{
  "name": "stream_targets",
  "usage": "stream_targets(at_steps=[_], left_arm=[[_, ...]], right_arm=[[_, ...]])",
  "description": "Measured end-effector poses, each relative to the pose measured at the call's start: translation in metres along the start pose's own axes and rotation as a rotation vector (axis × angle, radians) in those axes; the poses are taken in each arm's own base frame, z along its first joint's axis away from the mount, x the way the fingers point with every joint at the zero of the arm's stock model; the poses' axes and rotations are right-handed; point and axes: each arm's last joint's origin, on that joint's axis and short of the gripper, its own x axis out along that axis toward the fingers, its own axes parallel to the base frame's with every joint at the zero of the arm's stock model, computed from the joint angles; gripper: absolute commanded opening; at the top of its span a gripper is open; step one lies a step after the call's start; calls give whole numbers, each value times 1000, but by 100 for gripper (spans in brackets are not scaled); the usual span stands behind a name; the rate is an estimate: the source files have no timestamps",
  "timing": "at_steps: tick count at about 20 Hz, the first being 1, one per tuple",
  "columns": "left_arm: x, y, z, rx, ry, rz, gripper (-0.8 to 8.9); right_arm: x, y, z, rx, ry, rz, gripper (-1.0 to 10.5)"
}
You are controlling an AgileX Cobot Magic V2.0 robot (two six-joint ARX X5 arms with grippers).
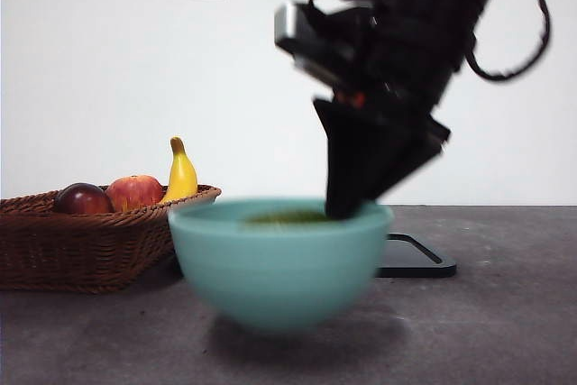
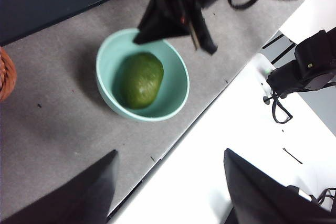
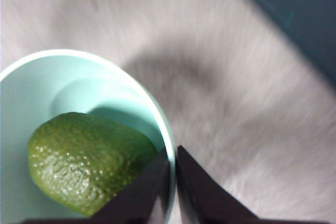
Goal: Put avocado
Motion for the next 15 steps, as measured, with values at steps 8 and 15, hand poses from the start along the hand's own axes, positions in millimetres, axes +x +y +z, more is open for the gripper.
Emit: stream_targets(at_steps=[8, 15], left_arm=[[0, 0, 0, 5, 0, 0, 310], [0, 0, 0, 7, 0, 0, 310]], right_arm=[[-31, -47, 54, 118, -117, -68, 14], [-12, -118, 106, 222, -143, -124, 14]])
